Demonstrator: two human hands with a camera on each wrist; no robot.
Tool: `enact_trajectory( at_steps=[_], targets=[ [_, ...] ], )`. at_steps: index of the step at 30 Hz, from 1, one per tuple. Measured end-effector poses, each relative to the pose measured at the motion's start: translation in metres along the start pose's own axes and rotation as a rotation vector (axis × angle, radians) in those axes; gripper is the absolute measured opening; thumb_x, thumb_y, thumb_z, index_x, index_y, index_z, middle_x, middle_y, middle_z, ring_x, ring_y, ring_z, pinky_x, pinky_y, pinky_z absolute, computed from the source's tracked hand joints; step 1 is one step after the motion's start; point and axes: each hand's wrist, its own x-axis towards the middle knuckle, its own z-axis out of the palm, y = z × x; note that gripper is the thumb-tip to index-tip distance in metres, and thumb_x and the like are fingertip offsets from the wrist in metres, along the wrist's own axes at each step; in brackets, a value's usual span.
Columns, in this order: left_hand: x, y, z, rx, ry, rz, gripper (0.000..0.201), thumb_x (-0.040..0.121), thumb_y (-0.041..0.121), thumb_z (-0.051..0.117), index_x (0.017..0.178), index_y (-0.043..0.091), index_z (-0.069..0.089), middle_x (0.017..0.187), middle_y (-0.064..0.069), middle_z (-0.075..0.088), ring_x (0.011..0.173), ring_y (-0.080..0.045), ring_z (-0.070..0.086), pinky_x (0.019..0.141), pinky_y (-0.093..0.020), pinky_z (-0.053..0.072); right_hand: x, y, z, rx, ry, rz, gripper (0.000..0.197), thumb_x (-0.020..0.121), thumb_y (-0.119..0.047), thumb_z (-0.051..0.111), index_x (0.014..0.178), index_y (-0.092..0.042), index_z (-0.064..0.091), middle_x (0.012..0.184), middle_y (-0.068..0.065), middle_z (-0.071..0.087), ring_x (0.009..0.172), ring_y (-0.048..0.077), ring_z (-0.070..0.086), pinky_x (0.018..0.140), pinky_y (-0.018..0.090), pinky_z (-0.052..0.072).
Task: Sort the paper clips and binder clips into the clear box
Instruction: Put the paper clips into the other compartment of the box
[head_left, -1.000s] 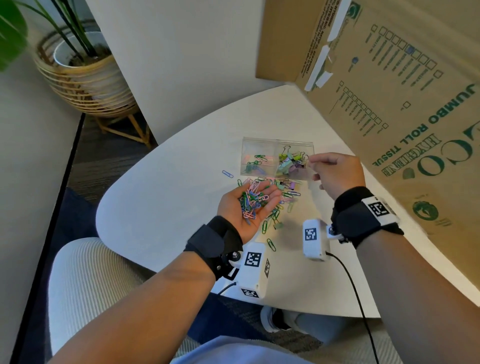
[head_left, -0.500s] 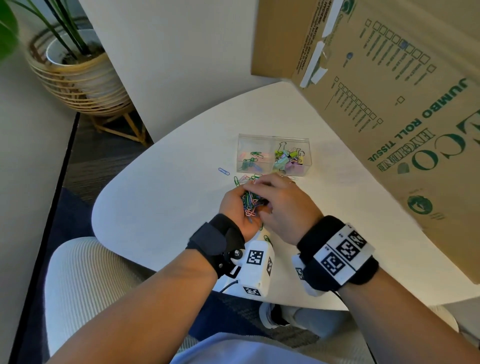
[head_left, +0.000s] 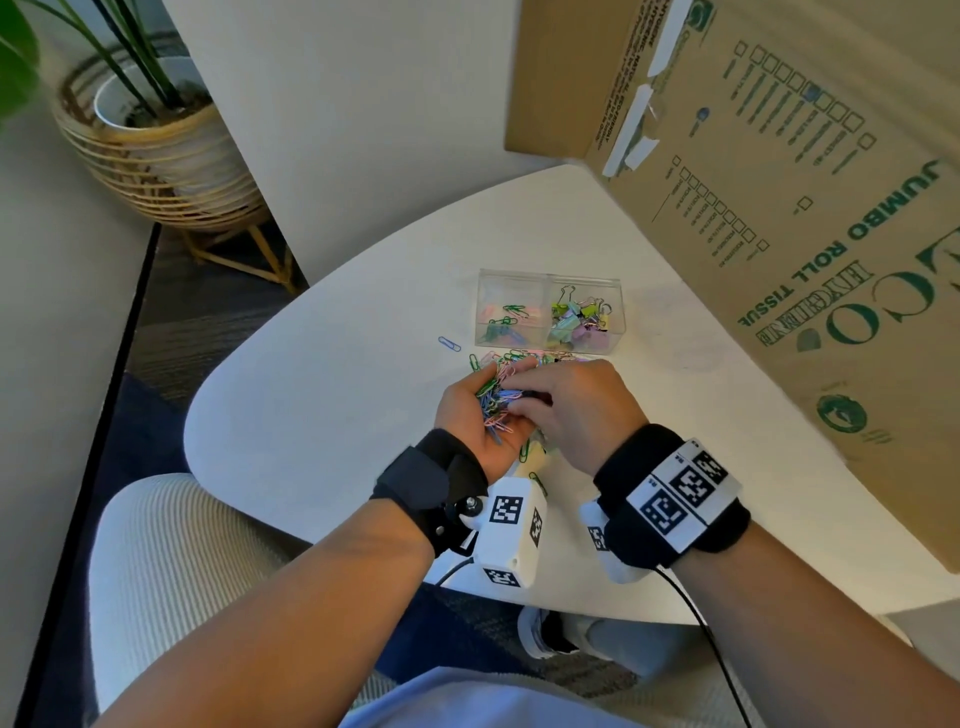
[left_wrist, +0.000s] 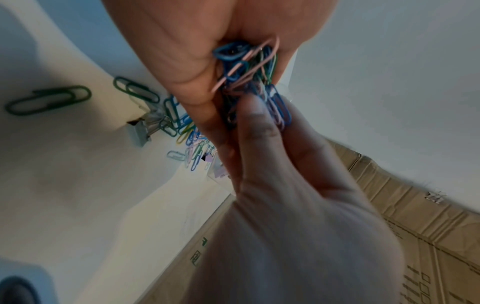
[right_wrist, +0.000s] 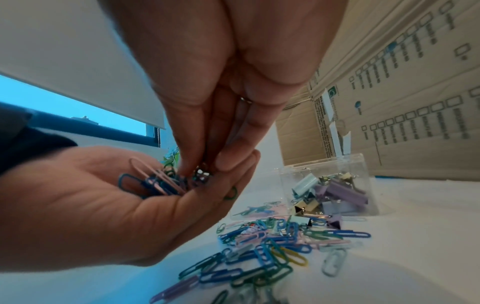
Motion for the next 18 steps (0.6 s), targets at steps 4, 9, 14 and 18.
enact_trajectory(
  at_steps=[4,9,14,18],
  targets=[
    [-0.001,0.001,0.003,-0.015,-0.004,0.023,0.04,0.1,0.029,0.037,0.104,-0.003,0.06,0.087,-0.019,0.069,0.071,-0.03,0.07,0.068,-0.034,0.058,0.002,0.001,-0.002,0.219,0.019,0.119,0.025,0.087,-0.017,0.069,0.111,-0.021,0.073,0.113,-0.005,0.071,0.101,0.006,0.061,0.089,0.011,0.04],
    [-0.004,0.004,0.003,-0.044,-0.023,0.026,0.042,0.1,0.027,0.036,0.117,-0.006,0.055,0.094,-0.025,0.067,0.073,-0.035,0.07,0.062,-0.039,0.06,0.007,0.006,-0.002,0.518,0.04,0.24,0.026,0.084,-0.008,0.071,0.108,-0.018,0.074,0.088,-0.006,0.072,0.06,-0.011,0.058,0.07,0.009,0.05],
    [-0.003,0.009,0.003,-0.001,0.034,0.065,0.04,0.1,0.027,0.035,0.103,-0.004,0.061,0.087,-0.022,0.068,0.067,-0.031,0.07,0.059,-0.037,0.06,0.008,0.009,-0.006,0.677,0.069,0.283,0.021,0.082,-0.005,0.073,0.099,-0.017,0.076,0.064,0.002,0.071,0.053,0.005,0.059,0.061,0.018,0.053],
    [-0.005,0.011,0.002,0.0,0.039,0.066,0.04,0.1,0.026,0.036,0.1,-0.005,0.062,0.093,-0.022,0.069,0.093,-0.032,0.067,0.087,-0.043,0.053,0.026,0.011,-0.018,0.678,0.213,0.287,0.02,0.082,-0.006,0.073,0.087,-0.026,0.075,0.066,-0.003,0.072,0.054,0.009,0.06,0.066,0.027,0.057]
  ],
)
